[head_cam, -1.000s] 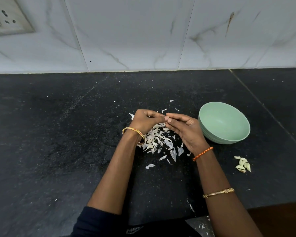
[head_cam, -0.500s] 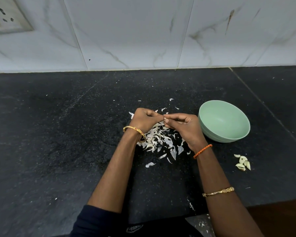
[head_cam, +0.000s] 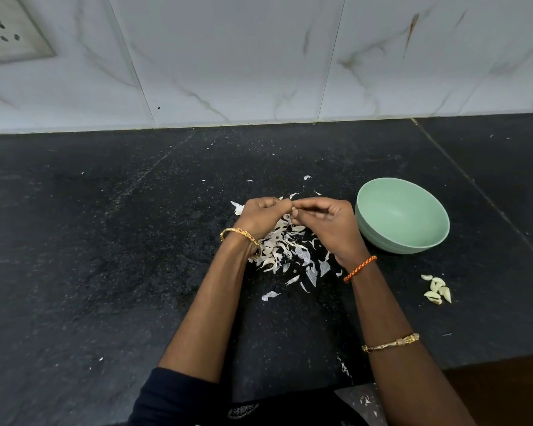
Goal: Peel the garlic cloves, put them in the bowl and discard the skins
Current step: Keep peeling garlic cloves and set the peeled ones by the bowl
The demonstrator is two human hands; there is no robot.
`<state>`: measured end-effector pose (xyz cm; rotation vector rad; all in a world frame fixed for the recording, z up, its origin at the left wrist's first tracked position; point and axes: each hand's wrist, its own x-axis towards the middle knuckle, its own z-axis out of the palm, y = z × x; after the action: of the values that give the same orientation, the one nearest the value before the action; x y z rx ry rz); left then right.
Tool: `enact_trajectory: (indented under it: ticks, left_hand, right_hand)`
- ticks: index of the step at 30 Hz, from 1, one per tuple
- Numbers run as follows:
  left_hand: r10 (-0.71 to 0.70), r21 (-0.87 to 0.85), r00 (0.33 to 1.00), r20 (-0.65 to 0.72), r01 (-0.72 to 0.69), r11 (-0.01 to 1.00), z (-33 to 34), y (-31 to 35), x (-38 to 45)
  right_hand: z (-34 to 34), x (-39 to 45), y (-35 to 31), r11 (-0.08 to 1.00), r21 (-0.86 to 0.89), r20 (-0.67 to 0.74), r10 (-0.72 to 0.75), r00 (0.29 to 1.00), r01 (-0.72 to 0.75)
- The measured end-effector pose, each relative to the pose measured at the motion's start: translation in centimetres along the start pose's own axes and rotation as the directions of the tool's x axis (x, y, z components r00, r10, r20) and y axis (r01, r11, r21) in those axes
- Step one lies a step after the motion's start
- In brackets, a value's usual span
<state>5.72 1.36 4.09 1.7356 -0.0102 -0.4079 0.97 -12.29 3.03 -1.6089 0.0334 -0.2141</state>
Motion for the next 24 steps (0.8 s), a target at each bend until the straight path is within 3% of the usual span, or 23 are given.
enact_trajectory:
  ticks: [5,8,19,24]
  left_hand:
    - [-0.113,-0.017,0.991,0.078,0.115,0.993,-1.0,0.3,0.0]
    - [-0.108,-0.012,0.987,0.117,0.110,0.994,-1.6,0.4,-0.3]
    - [-0.079,0.065,0.996,0.052,0.076,0.995,-0.8,0.4,-0.6]
    - [-0.101,0.017,0.993,0.063,0.100,0.995,-0.7,-0.1,-0.1]
  right_hand:
    - [-0.3,-0.1,0.1,1.000,0.012,0.016,0.010,1.000,-0.010]
    - [-0.5,-0.2,-0.2,1.000,-0.001,0.032,0.002,0.999,-0.002]
    - [-0.4,-0.3,-0.9,0.966,-0.256,0.045,-0.029,0.999,0.039]
    - [-0.2,-0.4,-0.8,0.974,-0.227,0.037,-0.016,0.999,0.024]
